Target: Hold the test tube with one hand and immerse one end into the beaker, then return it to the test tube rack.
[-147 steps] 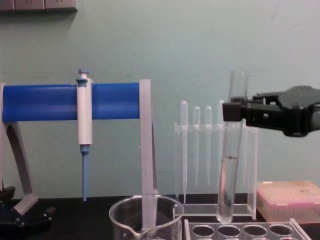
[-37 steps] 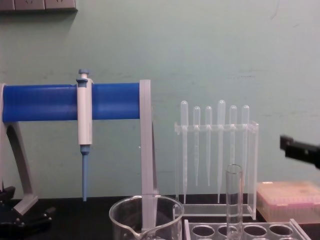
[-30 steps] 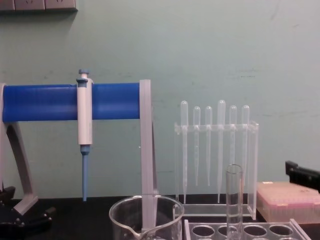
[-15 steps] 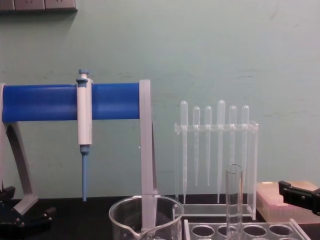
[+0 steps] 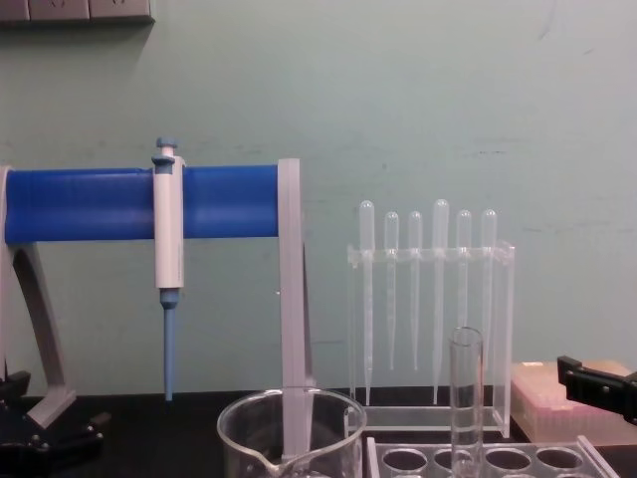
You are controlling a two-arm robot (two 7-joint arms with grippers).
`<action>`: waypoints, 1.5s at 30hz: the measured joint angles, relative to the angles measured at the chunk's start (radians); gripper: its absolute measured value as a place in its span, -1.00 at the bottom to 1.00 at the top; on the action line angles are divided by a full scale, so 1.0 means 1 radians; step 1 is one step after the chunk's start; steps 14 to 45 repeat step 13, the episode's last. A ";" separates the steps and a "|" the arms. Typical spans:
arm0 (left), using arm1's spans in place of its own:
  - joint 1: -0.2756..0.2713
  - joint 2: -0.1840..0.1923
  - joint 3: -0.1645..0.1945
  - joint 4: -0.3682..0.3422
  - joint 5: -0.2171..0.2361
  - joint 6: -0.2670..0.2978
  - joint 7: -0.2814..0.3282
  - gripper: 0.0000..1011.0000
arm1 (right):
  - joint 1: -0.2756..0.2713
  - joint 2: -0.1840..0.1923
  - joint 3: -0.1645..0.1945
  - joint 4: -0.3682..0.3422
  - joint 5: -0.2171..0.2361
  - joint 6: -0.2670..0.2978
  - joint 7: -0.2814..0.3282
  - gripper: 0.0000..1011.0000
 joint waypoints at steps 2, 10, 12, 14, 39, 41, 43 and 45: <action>0.000 0.000 0.000 0.000 0.000 0.000 0.000 0.98 | 0.000 0.000 0.000 0.000 0.000 0.000 -0.001 0.99; 0.000 0.000 0.000 0.000 0.000 0.000 0.000 0.98 | -0.001 0.000 0.000 -0.001 0.000 0.001 -0.002 0.99; 0.000 0.000 0.000 0.000 0.000 0.000 0.000 0.98 | -0.001 0.000 0.000 -0.001 0.000 0.001 -0.002 0.99; 0.000 0.000 0.000 0.000 0.000 0.000 0.000 0.98 | -0.001 0.000 0.000 -0.002 0.000 0.001 -0.002 0.99; 0.000 0.000 0.000 0.000 0.000 0.000 0.000 0.98 | -0.001 0.000 0.000 -0.002 0.000 0.001 -0.002 0.99; 0.000 0.000 0.000 0.000 0.000 0.000 0.000 0.98 | -0.001 0.000 0.000 -0.002 0.000 0.001 -0.002 0.99; 0.000 0.000 0.000 0.000 0.000 0.000 0.000 0.98 | -0.001 0.000 0.000 -0.002 0.000 0.001 -0.002 0.99; 0.000 0.000 0.000 0.000 0.000 0.000 0.000 0.98 | -0.001 0.000 0.000 -0.002 0.000 0.001 -0.002 0.99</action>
